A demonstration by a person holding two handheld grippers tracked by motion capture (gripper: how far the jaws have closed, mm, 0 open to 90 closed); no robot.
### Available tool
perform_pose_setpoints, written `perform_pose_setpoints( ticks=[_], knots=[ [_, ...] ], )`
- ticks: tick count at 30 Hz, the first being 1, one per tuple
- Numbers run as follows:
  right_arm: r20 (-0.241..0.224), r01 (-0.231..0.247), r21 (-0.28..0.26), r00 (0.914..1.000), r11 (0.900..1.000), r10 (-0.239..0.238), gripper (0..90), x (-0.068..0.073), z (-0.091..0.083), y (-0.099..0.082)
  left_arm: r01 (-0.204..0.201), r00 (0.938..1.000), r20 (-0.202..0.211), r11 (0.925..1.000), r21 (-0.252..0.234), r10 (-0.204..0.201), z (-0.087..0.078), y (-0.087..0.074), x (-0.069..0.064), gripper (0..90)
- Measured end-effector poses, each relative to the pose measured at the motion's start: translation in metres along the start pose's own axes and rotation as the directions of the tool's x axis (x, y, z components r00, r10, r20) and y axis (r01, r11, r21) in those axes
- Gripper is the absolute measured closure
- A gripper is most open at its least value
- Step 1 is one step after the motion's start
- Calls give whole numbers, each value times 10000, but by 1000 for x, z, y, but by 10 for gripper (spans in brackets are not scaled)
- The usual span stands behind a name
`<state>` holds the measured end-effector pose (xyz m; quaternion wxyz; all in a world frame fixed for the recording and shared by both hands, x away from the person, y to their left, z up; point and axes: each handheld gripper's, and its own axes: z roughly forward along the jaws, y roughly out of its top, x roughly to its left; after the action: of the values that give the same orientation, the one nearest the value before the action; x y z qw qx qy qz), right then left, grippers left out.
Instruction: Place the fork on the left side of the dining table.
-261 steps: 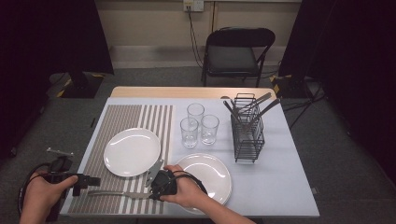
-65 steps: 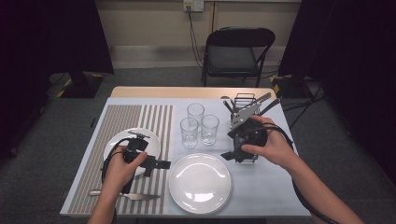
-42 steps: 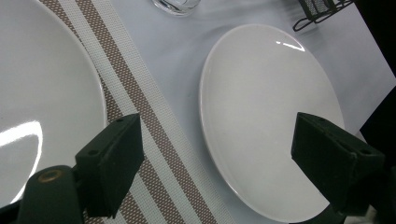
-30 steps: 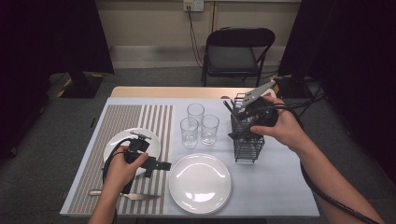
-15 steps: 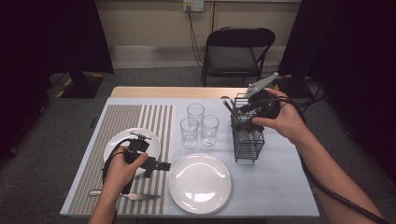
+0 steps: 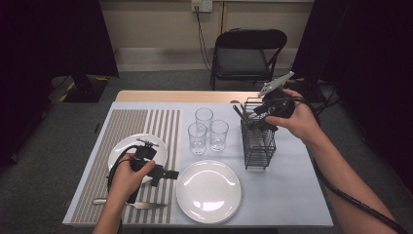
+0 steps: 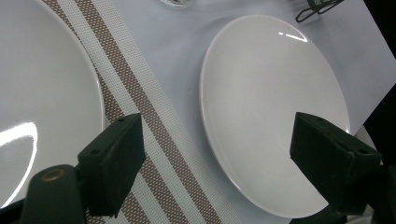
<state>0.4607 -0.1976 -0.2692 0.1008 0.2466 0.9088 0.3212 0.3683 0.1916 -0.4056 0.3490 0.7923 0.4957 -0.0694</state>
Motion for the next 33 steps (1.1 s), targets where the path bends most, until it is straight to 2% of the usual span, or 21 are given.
perform_pose_setpoints(
  ticks=[5,8,11,19,27,33],
  knots=[
    [192,-104,-40,9998,9999,105,294,-6,1,2,-146,9999,-12,9999,-79,146,-1,1,0,183],
    [424,-229,-131,9988,9997,234,313,-9,1,3,-80,10000,40,10000,-18,80,0,0,0,185],
    [439,-386,-265,9982,9989,397,318,-13,3,2,-81,10000,14,10000,15,81,0,-1,1,186],
    [622,-551,-69,9965,9985,554,336,-23,7,3,-85,9999,90,10000,19,85,0,-1,0,186],
    [819,-600,0,9948,9982,598,392,-30,14,7,-114,9999,85,9999,83,114,0,-2,2,186],
    [877,-672,101,9940,9977,661,424,-35,24,11,-21,10000,33,9999,140,21,1,-3,4,186]
  ],
)
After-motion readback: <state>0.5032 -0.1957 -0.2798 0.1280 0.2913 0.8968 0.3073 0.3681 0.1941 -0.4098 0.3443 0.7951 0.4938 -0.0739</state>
